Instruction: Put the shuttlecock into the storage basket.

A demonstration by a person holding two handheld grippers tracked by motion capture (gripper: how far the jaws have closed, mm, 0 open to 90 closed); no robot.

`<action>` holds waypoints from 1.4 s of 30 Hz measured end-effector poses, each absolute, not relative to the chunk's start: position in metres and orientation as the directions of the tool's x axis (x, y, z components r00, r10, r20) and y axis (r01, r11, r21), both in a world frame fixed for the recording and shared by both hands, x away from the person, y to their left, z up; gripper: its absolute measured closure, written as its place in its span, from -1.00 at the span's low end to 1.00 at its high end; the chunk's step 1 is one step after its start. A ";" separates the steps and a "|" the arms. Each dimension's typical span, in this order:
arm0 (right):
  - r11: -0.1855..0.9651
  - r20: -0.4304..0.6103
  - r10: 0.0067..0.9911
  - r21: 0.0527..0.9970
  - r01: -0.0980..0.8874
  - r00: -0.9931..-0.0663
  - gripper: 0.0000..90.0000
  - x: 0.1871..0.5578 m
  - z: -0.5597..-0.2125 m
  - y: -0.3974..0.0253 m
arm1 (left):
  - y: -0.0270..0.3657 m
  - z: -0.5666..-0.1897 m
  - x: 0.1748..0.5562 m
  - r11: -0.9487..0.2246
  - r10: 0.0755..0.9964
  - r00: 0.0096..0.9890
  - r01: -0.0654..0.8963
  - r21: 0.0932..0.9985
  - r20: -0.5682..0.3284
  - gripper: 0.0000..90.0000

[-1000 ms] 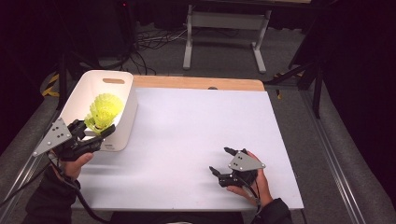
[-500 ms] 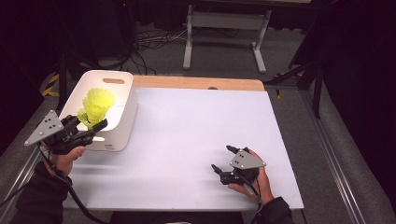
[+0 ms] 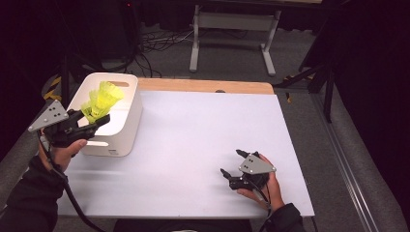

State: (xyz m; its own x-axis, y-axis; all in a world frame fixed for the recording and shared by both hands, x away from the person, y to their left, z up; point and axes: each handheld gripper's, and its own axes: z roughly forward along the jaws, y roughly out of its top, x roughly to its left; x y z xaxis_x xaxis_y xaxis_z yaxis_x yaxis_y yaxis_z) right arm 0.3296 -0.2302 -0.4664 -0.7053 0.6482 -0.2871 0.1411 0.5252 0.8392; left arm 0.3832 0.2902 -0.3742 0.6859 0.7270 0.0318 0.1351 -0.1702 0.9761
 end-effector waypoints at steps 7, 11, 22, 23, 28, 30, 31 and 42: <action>0.527 -0.288 0.648 0.838 0.142 -0.705 -0.58 0.330 -0.467 -0.230 | 0.294 -0.370 0.401 -0.207 0.742 0.670 0.170 0.964 0.042 0.20; 0.530 -0.288 0.647 0.836 0.145 -0.706 -0.58 0.331 -0.467 -0.230 | 0.296 -0.367 0.412 -0.217 0.752 0.658 0.199 0.956 0.034 0.21; 0.492 -0.239 0.651 0.855 0.161 -0.721 -0.58 0.335 -0.467 -0.231 | 0.301 -0.353 0.435 -0.256 0.789 0.612 0.240 0.937 0.059 0.21; 0.485 -0.233 0.654 0.859 0.162 -0.720 -0.58 0.336 -0.467 -0.231 | 0.302 -0.352 0.437 -0.244 0.796 0.603 0.253 0.936 0.044 0.21; 0.495 -0.233 0.652 0.852 0.172 -0.722 -0.58 0.340 -0.470 -0.229 | 0.302 -0.349 0.449 -0.259 0.814 0.579 0.288 0.922 0.048 0.22; 0.491 -0.221 0.649 0.853 0.178 -0.728 -0.58 0.342 -0.471 -0.229 | 0.300 -0.351 0.456 -0.275 0.817 0.574 0.308 0.911 0.053 0.22; 0.491 -0.221 0.649 0.853 0.178 -0.728 -0.58 0.342 -0.471 -0.229 | 0.300 -0.351 0.456 -0.275 0.817 0.574 0.308 0.911 0.053 0.22; 0.484 -0.198 0.643 0.854 0.192 -0.740 -0.58 0.348 -0.474 -0.228 | 0.289 -0.357 0.499 -0.324 0.858 0.511 0.460 0.827 0.052 0.23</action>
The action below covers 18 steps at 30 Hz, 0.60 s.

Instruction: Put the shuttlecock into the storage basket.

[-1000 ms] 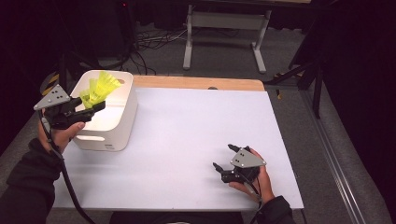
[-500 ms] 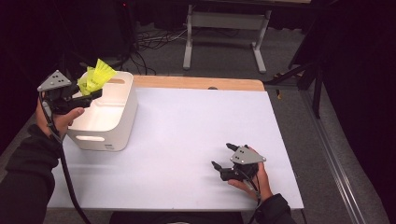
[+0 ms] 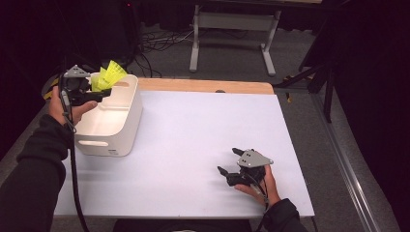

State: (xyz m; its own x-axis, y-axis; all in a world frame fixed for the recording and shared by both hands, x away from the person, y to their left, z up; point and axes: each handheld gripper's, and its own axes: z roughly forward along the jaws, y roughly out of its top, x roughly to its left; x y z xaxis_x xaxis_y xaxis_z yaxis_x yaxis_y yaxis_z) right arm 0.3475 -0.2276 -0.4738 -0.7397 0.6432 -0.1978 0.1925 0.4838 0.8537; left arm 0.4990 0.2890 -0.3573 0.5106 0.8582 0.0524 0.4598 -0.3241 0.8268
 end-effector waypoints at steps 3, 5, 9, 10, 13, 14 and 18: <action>0.483 -0.192 0.640 0.854 0.195 -0.744 -0.58 0.348 -0.474 -0.228 | 0.284 -0.363 0.507 -0.344 0.859 0.508 0.487 0.803 0.059 0.23; 0.481 -0.189 0.640 0.855 0.196 -0.745 -0.58 0.349 -0.474 -0.228 | 0.282 -0.366 0.510 -0.344 0.857 0.512 0.492 0.800 0.054 0.24; 0.472 -0.176 0.641 0.858 0.203 -0.747 -0.58 0.351 -0.475 -0.229 | 0.279 -0.372 0.517 -0.361 0.861 0.506 0.530 0.768 0.056 0.24; 0.472 -0.175 0.641 0.858 0.204 -0.748 -0.58 0.351 -0.475 -0.229 | 0.279 -0.374 0.518 -0.362 0.858 0.512 0.538 0.761 0.046 0.24; 0.478 -0.177 0.636 0.854 0.204 -0.751 -0.58 0.351 -0.476 -0.228 | 0.277 -0.377 0.523 -0.382 0.864 0.498 0.564 0.733 0.067 0.23; 0.478 -0.177 0.636 0.854 0.204 -0.751 -0.58 0.351 -0.476 -0.228 | 0.277 -0.378 0.523 -0.383 0.864 0.500 0.567 0.729 0.065 0.23; 0.475 -0.173 0.634 0.856 0.203 -0.754 -0.58 0.351 -0.475 -0.228 | 0.269 -0.385 0.531 -0.428 0.855 0.511 0.596 0.680 0.091 0.23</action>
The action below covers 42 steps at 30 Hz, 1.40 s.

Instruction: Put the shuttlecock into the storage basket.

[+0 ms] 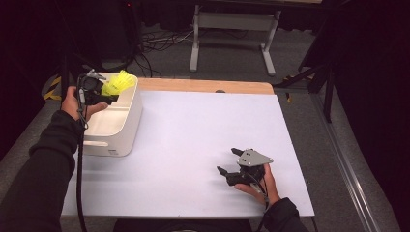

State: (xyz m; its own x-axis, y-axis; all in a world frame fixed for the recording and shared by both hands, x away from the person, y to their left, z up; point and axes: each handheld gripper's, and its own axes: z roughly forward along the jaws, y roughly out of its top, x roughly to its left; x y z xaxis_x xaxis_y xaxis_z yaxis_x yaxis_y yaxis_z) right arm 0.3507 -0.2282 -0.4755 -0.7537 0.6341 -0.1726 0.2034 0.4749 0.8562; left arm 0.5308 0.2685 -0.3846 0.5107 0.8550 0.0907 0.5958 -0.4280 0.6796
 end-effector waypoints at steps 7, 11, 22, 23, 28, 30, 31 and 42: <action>0.471 -0.161 0.630 0.857 0.208 -0.760 -0.58 0.352 -0.477 -0.228 | 0.259 -0.391 0.542 -0.479 0.842 0.526 0.629 0.613 0.118 0.20; 0.472 -0.157 0.626 0.856 0.211 -0.764 -0.58 0.353 -0.477 -0.228 | 0.257 -0.392 0.543 -0.492 0.837 0.532 0.632 0.599 0.126 0.14; 0.476 -0.155 0.624 0.853 0.215 -0.766 -0.58 0.352 -0.478 -0.226 | 0.252 -0.399 0.547 -0.522 0.817 0.567 0.654 0.547 0.101 0.05; 0.476 -0.155 0.623 0.853 0.214 -0.767 -0.58 0.353 -0.478 -0.226 | 0.251 -0.399 0.547 -0.524 0.816 0.570 0.660 0.539 0.095 -0.01; 0.477 -0.155 0.622 0.852 0.215 -0.768 -0.58 0.352 -0.478 -0.225 | 0.248 -0.401 0.547 -0.552 0.801 0.590 0.664 0.504 0.100 -0.33; 0.478 -0.158 0.621 0.852 0.212 -0.767 -0.58 0.352 -0.477 -0.225 | 0.248 -0.399 0.546 -0.562 0.793 0.600 0.653 0.508 0.105 -0.36; 0.477 -0.157 0.622 0.853 0.212 -0.767 -0.58 0.352 -0.477 -0.225 | 0.248 -0.398 0.545 -0.557 0.796 0.596 0.651 0.515 0.107 -0.38; 0.486 -0.173 0.624 0.849 0.205 -0.762 -0.58 0.351 -0.476 -0.226 | 0.250 -0.384 0.534 -0.551 0.775 0.624 0.589 0.591 0.101 -0.55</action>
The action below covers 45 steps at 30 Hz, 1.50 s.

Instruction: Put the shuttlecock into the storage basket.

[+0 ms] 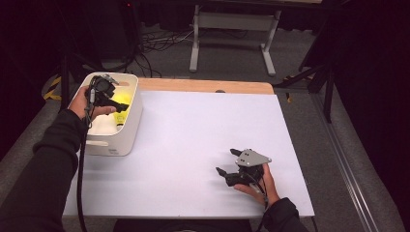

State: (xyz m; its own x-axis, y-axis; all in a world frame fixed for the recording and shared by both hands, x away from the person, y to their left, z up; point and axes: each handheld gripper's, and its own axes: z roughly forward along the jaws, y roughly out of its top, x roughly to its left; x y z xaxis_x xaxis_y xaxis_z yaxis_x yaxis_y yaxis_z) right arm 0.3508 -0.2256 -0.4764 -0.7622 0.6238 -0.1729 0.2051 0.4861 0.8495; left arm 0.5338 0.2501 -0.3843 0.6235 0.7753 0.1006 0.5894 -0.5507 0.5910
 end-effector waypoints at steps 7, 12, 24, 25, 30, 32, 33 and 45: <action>0.486 -0.186 0.626 0.852 0.193 -0.757 -0.58 0.349 -0.474 -0.227 | 0.251 -0.377 0.521 -0.533 0.769 0.632 0.549 0.644 0.097 -0.58; 0.485 -0.194 0.629 0.855 0.185 -0.753 -0.58 0.347 -0.472 -0.227 | 0.251 -0.375 0.514 -0.540 0.769 0.624 0.519 0.663 0.138 -0.60; 0.487 -0.196 0.629 0.854 0.184 -0.752 -0.58 0.346 -0.472 -0.228 | 0.256 -0.358 0.497 -0.532 0.756 0.623 0.407 0.742 0.200 -0.56; 0.490 -0.201 0.628 0.853 0.181 -0.752 -0.58 0.346 -0.472 -0.227 | 0.257 -0.356 0.495 -0.519 0.762 0.617 0.399 0.756 0.198 -0.57; 0.490 -0.206 0.628 0.854 0.175 -0.751 -0.58 0.345 -0.471 -0.228 | 0.255 -0.350 0.484 -0.528 0.748 0.625 0.359 0.769 0.222 -0.58; 0.488 -0.206 0.630 0.855 0.176 -0.748 -0.58 0.345 -0.470 -0.228 | 0.254 -0.350 0.481 -0.515 0.747 0.630 0.343 0.785 0.215 -0.58; 0.488 -0.207 0.632 0.855 0.175 -0.747 -0.58 0.345 -0.470 -0.228 | 0.254 -0.350 0.480 -0.518 0.744 0.632 0.339 0.785 0.218 -0.58; 0.478 -0.212 0.642 0.862 0.168 -0.737 -0.58 0.344 -0.467 -0.230 | 0.261 -0.343 0.459 -0.450 0.766 0.600 0.247 0.858 0.229 -0.59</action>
